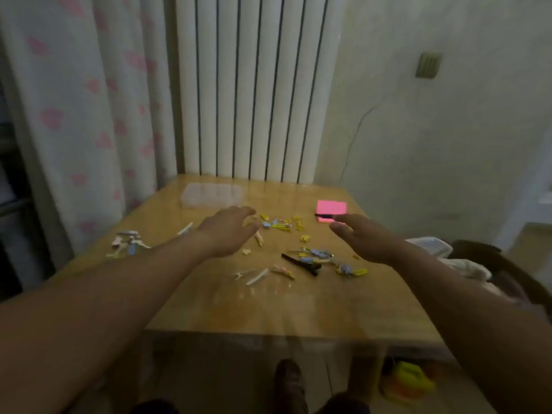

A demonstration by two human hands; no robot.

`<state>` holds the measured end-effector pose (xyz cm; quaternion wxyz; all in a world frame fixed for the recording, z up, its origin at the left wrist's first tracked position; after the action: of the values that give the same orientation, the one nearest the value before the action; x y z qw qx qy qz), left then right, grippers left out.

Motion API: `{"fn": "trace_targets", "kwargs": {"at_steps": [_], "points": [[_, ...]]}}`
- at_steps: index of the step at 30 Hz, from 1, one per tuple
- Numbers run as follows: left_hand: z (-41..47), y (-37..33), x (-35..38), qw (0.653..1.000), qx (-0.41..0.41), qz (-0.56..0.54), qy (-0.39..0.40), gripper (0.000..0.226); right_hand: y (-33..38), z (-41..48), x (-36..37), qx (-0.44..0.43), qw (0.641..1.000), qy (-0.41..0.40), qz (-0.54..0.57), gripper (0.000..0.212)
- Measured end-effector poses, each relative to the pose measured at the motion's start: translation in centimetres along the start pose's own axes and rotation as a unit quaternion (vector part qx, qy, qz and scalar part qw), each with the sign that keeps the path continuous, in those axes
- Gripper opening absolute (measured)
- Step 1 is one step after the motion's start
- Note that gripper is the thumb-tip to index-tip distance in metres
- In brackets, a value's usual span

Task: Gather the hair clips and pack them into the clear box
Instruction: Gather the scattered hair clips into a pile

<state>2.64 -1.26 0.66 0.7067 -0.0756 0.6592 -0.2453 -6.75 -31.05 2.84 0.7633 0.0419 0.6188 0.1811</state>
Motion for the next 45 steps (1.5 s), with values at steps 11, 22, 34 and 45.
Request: {"fn": "trace_targets", "kwargs": {"at_steps": [11, 22, 34, 45], "points": [[-4.7, -3.3, 10.4, 0.999, 0.001, 0.017, 0.031, 0.072, -9.7, -4.3, 6.8, 0.186, 0.982, -0.01, 0.02, 0.084], [-3.2, -0.4, 9.8, 0.999, 0.032, 0.024, -0.003, 0.095, -5.5, -2.1, 9.8, 0.04, 0.999, -0.03, 0.02, 0.055], [1.6, -4.0, 12.7, 0.99, 0.111, -0.082, 0.035, 0.083, -1.4, 0.2, 11.0, 0.048, 0.984, -0.116, 0.125, 0.045], [0.9, -3.8, 12.5, 0.982, 0.147, -0.119, -0.014, 0.067, 0.0, 0.1, 11.5, -0.012, 1.0, 0.009, -0.007, 0.05]]}}
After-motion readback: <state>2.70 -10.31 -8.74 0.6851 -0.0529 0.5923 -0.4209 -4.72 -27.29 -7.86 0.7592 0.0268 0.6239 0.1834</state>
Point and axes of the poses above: each hand's wrist, its own z-axis towards the middle knuckle, its own x-axis out of the palm, y = z × x, the point moved 3 cm from there along z, towards the middle knuckle, and after that the axes turned 14 degrees about -x, right-handed, at the moved point
